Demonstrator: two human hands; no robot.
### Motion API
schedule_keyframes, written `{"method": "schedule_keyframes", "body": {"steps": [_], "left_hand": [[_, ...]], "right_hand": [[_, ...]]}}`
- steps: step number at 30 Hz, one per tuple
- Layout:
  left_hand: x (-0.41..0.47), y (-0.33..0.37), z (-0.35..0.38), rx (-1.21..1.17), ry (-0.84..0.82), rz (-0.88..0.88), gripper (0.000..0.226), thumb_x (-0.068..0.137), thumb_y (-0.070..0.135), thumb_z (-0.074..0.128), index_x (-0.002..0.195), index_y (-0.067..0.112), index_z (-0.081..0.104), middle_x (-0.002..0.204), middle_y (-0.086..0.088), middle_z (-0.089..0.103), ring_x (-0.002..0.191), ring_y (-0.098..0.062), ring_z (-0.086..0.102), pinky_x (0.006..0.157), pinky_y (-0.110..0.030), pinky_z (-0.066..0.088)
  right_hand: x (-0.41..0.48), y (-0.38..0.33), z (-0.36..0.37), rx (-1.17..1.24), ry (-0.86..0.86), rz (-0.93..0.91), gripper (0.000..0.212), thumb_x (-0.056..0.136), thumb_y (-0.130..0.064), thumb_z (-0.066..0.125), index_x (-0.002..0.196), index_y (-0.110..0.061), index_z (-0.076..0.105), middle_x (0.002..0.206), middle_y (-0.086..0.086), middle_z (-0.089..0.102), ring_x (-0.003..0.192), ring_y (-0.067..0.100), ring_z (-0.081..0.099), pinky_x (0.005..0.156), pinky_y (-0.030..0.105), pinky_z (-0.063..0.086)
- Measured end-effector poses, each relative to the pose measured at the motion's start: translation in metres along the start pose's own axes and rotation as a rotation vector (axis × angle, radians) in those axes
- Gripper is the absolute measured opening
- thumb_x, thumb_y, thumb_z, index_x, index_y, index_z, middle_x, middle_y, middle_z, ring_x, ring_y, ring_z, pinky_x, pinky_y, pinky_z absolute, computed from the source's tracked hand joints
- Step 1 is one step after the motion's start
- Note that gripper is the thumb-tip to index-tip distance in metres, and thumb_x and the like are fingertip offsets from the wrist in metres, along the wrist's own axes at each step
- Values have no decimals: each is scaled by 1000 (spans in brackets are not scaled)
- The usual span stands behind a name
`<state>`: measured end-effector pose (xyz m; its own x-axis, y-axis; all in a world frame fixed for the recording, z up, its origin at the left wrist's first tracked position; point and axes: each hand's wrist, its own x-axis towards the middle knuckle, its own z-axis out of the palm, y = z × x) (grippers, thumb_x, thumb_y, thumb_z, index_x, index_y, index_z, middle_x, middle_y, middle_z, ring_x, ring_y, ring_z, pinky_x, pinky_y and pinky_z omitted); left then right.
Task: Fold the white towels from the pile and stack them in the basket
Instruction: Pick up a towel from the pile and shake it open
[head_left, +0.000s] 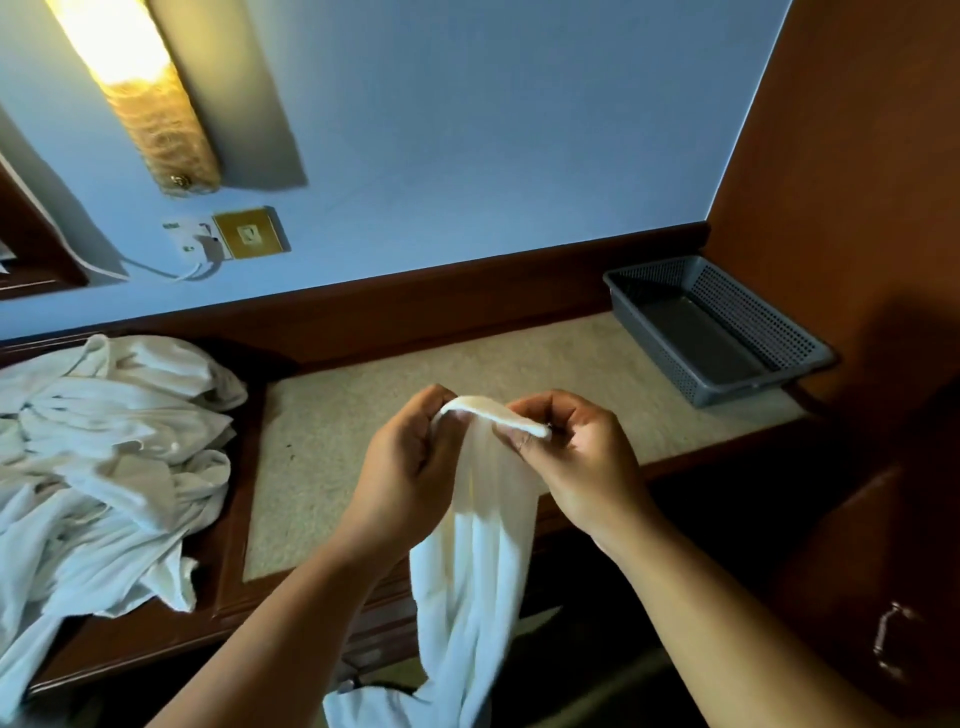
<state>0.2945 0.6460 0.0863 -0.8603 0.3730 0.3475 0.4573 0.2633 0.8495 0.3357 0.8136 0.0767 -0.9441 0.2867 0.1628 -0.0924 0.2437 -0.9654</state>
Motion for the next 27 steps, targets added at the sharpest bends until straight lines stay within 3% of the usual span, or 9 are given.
{"method": "schedule_keyframes", "body": {"steps": [3, 5, 7, 9, 13, 16, 18, 23, 27], "left_hand": [[11, 16, -3, 18, 36, 31, 26, 105, 19, 47, 82, 12, 53, 59, 3, 45, 50, -7, 42, 47, -22, 33], [19, 23, -6, 14, 72, 45, 28, 105, 21, 49, 79, 10, 51, 60, 3, 41, 52, -7, 38, 47, -23, 31], [27, 28, -11, 62, 121, 58, 24, 102, 23, 53, 81, 11, 53, 62, -2, 45, 54, -9, 41, 48, -25, 33], [33, 30, -16, 110, 123, 59, 11, 99, 20, 60, 89, 18, 56, 68, 2, 54, 58, -13, 49, 52, -28, 40], [37, 51, -19, 172, 13, 199, 13, 95, 22, 68, 106, 18, 61, 89, 10, 65, 75, -12, 63, 60, -24, 50], [42, 68, -17, 69, 95, 247, 10, 102, 16, 58, 95, 14, 65, 76, 9, 64, 67, -6, 58, 58, -25, 45], [48, 79, -15, -92, 157, 203, 20, 102, 16, 52, 87, 8, 61, 69, -8, 57, 62, -13, 51, 57, -30, 40], [86, 78, -48, -380, 455, 38, 21, 94, 26, 54, 78, 25, 67, 75, -3, 57, 74, -22, 50, 70, -38, 45], [106, 43, -104, -377, 661, -110, 17, 87, 30, 60, 76, 27, 72, 80, -8, 58, 81, -24, 55, 78, -49, 54]], "right_hand": [[-9, 15, 8, 17, -112, 95, 37, 83, -49, 73, 81, -12, 66, 69, 1, 67, 63, 15, 61, 61, 36, 50], [-7, 16, 10, 50, -75, 70, 32, 86, -45, 67, 84, -12, 65, 72, 6, 66, 68, 15, 61, 62, 42, 51], [3, 5, 2, 18, 107, 16, 14, 92, -30, 63, 83, -19, 65, 74, 1, 67, 68, 8, 61, 66, 33, 53], [13, -17, -11, -79, 253, -89, 19, 96, -24, 61, 77, -18, 62, 70, 0, 64, 63, 5, 57, 59, 21, 45], [21, -62, -27, -194, 142, -278, 27, 91, -34, 60, 74, -14, 63, 68, 2, 56, 57, 6, 49, 50, 17, 33], [26, -81, -34, -186, 93, -339, 23, 93, -29, 66, 71, -21, 61, 61, -8, 54, 56, 2, 48, 50, 15, 32], [25, -82, -29, -81, 57, -341, 21, 92, -33, 69, 74, -24, 63, 64, -11, 60, 59, -1, 52, 53, 19, 40], [0, 10, 0, -184, -237, -131, 30, 92, -45, 64, 85, -16, 63, 62, -4, 59, 54, 8, 54, 52, 31, 42], [-19, 125, -43, -100, -46, 260, 66, 58, -76, 70, 66, -11, 61, 52, -12, 49, 52, 1, 42, 54, 27, 34]]}}
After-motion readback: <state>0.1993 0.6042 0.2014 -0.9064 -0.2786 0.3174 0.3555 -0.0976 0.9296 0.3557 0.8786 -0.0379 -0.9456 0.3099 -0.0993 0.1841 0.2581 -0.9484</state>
